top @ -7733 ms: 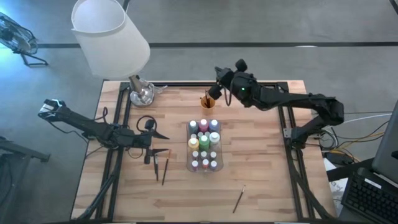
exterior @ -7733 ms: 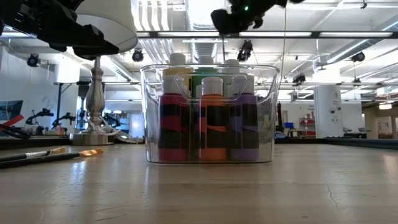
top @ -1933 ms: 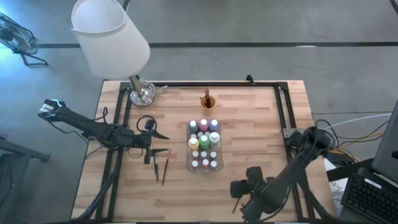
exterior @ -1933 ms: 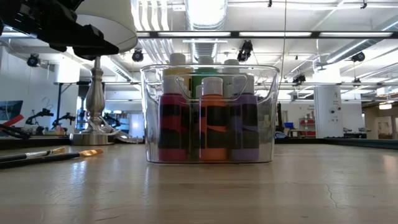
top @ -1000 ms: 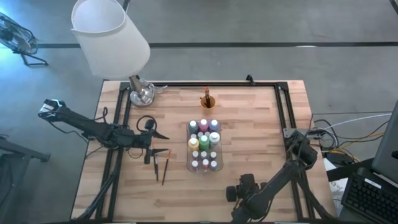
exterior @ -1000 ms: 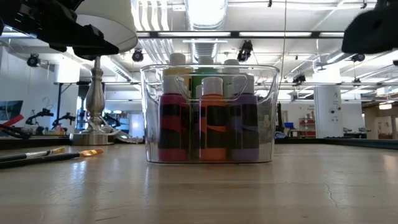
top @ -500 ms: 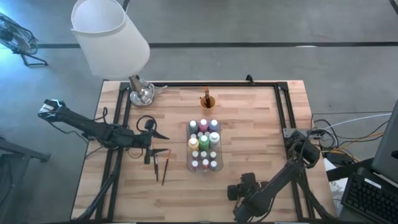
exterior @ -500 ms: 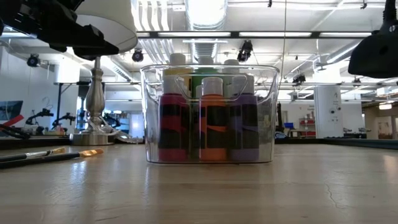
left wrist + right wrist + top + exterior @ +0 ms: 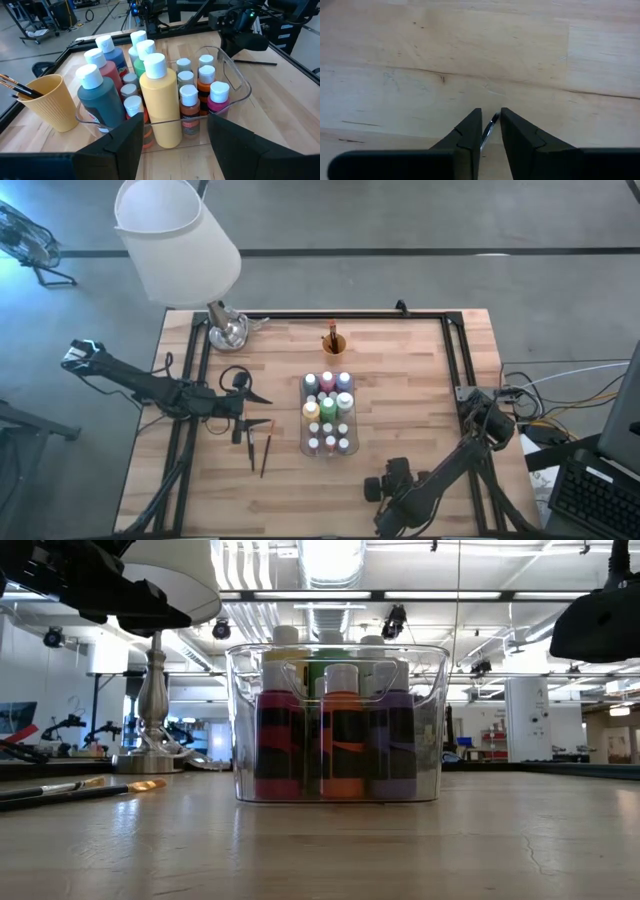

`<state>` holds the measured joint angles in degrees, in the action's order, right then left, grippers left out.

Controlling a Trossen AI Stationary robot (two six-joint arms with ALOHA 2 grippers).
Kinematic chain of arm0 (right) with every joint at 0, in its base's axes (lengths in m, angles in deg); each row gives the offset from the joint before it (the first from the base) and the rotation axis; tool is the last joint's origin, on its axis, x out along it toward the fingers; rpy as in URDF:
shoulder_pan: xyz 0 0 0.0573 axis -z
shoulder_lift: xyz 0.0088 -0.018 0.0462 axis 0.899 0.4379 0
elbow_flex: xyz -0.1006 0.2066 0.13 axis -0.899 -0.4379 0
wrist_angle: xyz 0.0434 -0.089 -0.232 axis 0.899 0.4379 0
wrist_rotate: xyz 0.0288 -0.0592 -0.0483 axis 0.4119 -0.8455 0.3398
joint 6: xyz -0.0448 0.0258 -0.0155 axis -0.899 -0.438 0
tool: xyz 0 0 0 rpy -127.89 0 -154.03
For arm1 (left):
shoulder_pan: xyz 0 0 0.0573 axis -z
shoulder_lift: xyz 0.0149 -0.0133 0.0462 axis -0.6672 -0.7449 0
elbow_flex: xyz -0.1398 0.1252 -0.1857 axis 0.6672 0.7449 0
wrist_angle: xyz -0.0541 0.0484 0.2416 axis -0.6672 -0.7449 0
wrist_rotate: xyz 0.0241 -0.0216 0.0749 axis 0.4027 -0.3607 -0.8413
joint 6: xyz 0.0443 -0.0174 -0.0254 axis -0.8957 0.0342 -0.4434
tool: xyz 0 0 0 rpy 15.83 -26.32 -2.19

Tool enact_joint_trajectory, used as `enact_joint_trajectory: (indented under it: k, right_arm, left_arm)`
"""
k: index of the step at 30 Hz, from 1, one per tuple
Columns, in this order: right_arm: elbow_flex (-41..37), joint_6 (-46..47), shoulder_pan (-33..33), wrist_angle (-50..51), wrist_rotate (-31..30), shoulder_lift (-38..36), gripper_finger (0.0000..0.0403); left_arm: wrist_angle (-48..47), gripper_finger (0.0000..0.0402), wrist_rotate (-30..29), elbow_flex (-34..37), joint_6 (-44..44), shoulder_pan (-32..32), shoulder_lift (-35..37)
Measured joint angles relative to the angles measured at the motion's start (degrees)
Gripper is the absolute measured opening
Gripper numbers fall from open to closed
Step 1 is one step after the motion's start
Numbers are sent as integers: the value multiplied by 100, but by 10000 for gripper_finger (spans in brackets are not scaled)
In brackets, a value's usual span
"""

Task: Pick & Place Paint Supplies
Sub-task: Put the gray paintbrush into the yellow cup

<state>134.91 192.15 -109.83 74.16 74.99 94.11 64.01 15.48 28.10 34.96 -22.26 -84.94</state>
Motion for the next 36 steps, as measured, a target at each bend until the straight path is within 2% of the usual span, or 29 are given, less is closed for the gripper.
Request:
enact_joint_trajectory:
  k: [26,36]
  right_arm:
    - [-7,-109,0,-83,45,-2,12]
    - [-9,-326,-7,-106,45,-36,8]
  left_arm:
    - [0,222,0,-2,0,0,0]
    - [0,222,-2,0,0,-2,-2]
